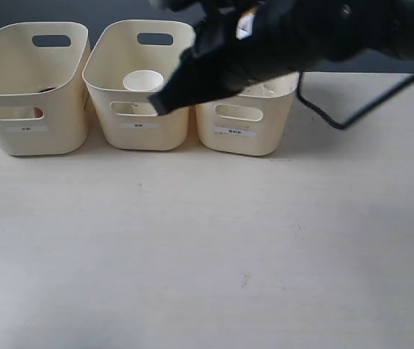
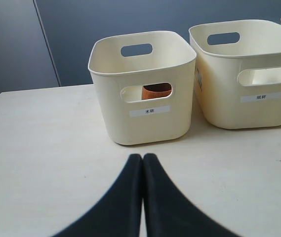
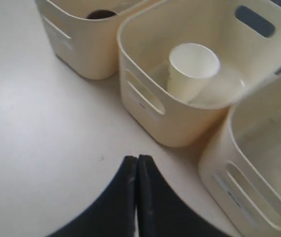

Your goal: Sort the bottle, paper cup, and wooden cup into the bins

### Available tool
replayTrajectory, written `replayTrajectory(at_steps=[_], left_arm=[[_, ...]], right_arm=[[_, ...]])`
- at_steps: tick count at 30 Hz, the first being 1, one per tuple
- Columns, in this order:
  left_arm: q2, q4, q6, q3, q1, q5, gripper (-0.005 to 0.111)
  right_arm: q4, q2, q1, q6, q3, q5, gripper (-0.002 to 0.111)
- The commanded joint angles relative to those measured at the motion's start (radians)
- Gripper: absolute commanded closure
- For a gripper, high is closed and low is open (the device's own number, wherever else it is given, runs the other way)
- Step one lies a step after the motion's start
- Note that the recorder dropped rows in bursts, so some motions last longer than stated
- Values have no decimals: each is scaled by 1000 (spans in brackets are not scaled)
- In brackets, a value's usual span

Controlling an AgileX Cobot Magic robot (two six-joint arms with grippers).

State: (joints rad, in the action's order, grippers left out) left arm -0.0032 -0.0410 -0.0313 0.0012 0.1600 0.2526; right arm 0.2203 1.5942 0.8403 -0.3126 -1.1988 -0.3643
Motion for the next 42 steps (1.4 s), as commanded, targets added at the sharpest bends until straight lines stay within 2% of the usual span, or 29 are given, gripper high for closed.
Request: replayTrajectory(at_steps=[1,5,7,12,14,20,26,30,38,40,42], left_arm=[[3,-2,3,-1,3,-14,107],[3,-2,3,-1,3,-14,107],[3,-2,3,-1,3,-14,107],[3,-2,3,-1,3,-14,107],[3,-2,3,-1,3,-14,107],[3,-2,3,-1,3,-14,107],[3,-2,3,-1,3,-14,107],[3,-2,3,-1,3,-14,107],[3,-2,3,-1,3,-14,107],[3,-2,3,-1,3,-14,107],[3,-2,3,-1,3,-14,107]], right_arm=[[51,-132,-99,1,237,188,109],[103,-312,-205,1,519,420,109],[123,-420,-250,3,622,454,109],[133,-646,-344,3,779,454,109],[133,-815,-412,3,872,454,109],[133,-1082,-545,3,1012,437,109],[118,-1360,-723,-2,1075,263,109],[123,-1487,-748,-8,1076,169,109],[91,-1548,-748,-11,1098,173,109],[-28,-1594,-766,96,1135,191,109],[-51,-1594,-769,156,1183,228,109]])
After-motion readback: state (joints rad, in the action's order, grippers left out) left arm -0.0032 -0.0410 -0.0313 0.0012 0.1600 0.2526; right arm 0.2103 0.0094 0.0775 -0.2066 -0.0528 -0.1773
